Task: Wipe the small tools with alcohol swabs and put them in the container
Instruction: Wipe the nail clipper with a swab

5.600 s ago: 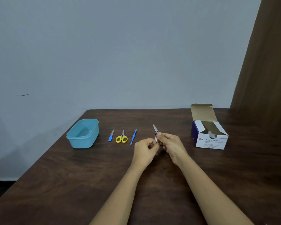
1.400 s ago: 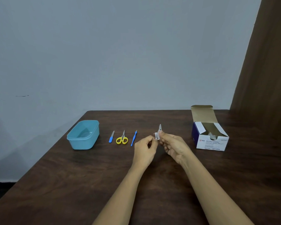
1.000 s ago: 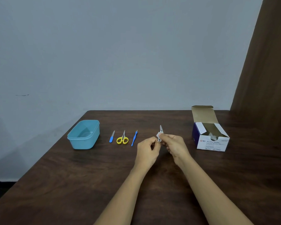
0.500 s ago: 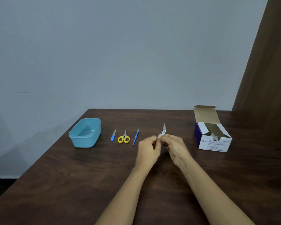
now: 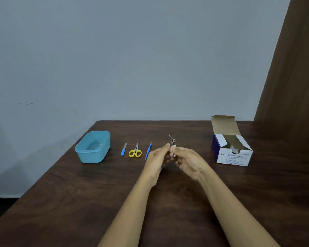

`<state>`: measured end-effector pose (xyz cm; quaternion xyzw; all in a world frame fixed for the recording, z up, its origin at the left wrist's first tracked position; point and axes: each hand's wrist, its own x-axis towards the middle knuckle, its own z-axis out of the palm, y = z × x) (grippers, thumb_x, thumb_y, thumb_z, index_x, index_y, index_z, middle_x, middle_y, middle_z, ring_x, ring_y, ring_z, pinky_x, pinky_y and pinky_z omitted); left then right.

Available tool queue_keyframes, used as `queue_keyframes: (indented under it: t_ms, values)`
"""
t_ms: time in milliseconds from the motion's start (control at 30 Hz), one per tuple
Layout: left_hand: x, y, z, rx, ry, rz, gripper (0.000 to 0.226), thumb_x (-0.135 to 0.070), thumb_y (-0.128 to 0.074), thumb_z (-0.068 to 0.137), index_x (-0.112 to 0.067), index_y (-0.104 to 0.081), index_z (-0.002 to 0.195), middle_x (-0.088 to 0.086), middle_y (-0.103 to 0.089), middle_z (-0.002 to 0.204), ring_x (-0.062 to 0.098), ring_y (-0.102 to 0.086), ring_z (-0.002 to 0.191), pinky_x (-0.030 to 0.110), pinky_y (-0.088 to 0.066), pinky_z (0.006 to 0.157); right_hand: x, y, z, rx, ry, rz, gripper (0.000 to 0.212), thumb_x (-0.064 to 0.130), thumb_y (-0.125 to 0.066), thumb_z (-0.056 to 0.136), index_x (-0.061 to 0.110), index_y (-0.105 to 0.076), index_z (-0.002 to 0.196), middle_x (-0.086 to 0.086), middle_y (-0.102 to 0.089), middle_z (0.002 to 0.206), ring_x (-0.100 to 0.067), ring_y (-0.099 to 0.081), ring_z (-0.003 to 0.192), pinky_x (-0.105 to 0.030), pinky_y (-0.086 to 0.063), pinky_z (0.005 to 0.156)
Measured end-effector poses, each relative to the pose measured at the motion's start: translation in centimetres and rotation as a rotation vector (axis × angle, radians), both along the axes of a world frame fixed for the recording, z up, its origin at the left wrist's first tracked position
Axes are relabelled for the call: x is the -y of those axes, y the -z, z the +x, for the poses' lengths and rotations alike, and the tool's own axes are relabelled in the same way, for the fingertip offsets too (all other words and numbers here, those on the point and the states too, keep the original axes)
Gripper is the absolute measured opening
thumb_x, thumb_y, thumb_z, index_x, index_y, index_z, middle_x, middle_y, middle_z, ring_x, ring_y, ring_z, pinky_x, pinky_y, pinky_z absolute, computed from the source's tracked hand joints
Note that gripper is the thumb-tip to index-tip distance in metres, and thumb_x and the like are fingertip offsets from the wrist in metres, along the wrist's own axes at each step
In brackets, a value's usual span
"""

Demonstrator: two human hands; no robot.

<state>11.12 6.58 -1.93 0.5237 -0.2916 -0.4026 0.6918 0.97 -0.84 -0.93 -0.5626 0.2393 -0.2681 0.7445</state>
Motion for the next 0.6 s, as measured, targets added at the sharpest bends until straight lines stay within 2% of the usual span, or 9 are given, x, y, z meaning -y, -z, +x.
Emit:
queue_keyframes:
  t_ms: [267, 600]
  values:
    - [-0.69, -0.9, 0.11, -0.109, 0.109, -0.019, 0.02, -0.018, -0.058, 0.092, -0.008, -0.075, 0.094, 0.002, -0.061, 0.071, 0.012, -0.053, 0.064, 0.026, -0.046, 0.071, 0.06, -0.08, -0.31, -0.044, -0.117, -0.036, 0.013, 0.015, -0.06, 0.091, 0.012, -0.067, 0.08, 0.004, -0.061, 0.069, -0.005, -0.054, 0.067, -0.02, -0.037, 0.065]
    - [-0.52, -0.62, 0.53, -0.044, 0.09, -0.05, 0.021, -0.016, -0.056, 0.094, -0.004, -0.073, 0.096, 0.005, -0.067, 0.078, 0.01, -0.057, 0.067, 0.022, -0.049, 0.064, 0.1, -0.16, -0.51, -0.08, -0.169, 0.061, 0.011, 0.002, -0.063, 0.086, 0.01, -0.07, 0.081, 0.002, -0.064, 0.075, -0.005, -0.056, 0.069, -0.019, -0.041, 0.065]
